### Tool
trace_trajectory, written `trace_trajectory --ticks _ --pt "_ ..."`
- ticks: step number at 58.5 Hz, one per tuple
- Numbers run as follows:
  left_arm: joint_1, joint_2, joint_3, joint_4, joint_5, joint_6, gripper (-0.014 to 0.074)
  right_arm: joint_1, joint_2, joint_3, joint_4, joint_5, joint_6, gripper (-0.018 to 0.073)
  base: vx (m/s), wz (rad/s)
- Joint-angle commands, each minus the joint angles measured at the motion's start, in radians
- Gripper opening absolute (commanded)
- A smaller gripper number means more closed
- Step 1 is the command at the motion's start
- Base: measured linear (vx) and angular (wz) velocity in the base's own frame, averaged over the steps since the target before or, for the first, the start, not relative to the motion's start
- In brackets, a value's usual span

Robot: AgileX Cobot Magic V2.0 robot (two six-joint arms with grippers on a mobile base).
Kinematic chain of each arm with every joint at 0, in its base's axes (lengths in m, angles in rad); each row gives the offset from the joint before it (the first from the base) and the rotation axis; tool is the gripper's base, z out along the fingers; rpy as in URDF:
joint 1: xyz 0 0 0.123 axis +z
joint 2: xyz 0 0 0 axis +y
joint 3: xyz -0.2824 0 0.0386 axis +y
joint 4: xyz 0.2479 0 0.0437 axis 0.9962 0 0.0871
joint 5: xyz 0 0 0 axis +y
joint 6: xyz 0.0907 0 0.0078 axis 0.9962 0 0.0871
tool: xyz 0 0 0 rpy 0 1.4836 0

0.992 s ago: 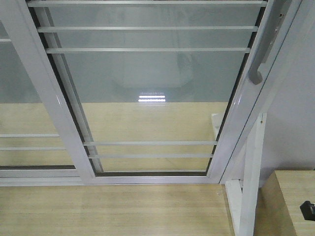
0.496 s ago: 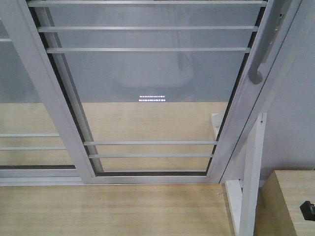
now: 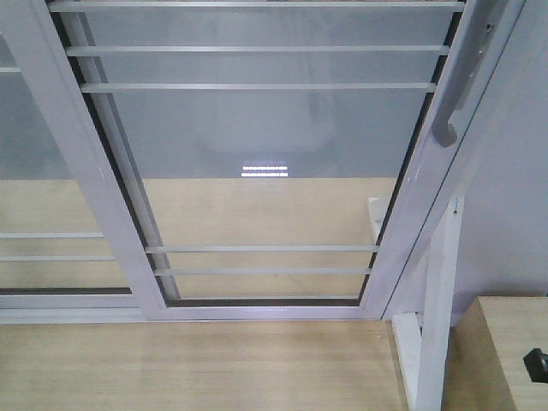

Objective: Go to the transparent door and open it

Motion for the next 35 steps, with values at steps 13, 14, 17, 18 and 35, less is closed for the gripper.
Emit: trace_trajectory --ticks 13,14,17,18,35 --pt "-0.007 -0.014 0.014 -0.008 -0.265 -0.007 -0.0006 -0.004 -0.015 0.002 -0.003 -0.261 -0.009 -0.0006 0.0 0.0" --pt "-0.007 -0.014 0.013 -0.008 -0.284 -0.007 -0.0006 -0.004 -0.015 0.001 -0.002 -0.275 -0.009 -0.0006 0.0 0.0" --pt "-0.007 -0.014 0.005 -0.008 -0.347 -0.008 -0.0006 -0.004 -0.015 -0.005 0.001 -0.318 -0.004 -0.0006 0.0 0.0" --pt "-0.007 -0.014 0.002 -0.008 -0.378 -0.008 -0.0006 -0.004 -0.015 -0.01 0.002 -0.328 -0.001 -0.0006 0.0 0.0" --pt "-0.005 0.038 -0.293 -0.007 -0.277 0.035 -0.0006 -0.004 0.065 -0.377 -0.113 -0.181 -0.059 -0.0005 0.0 0.0"
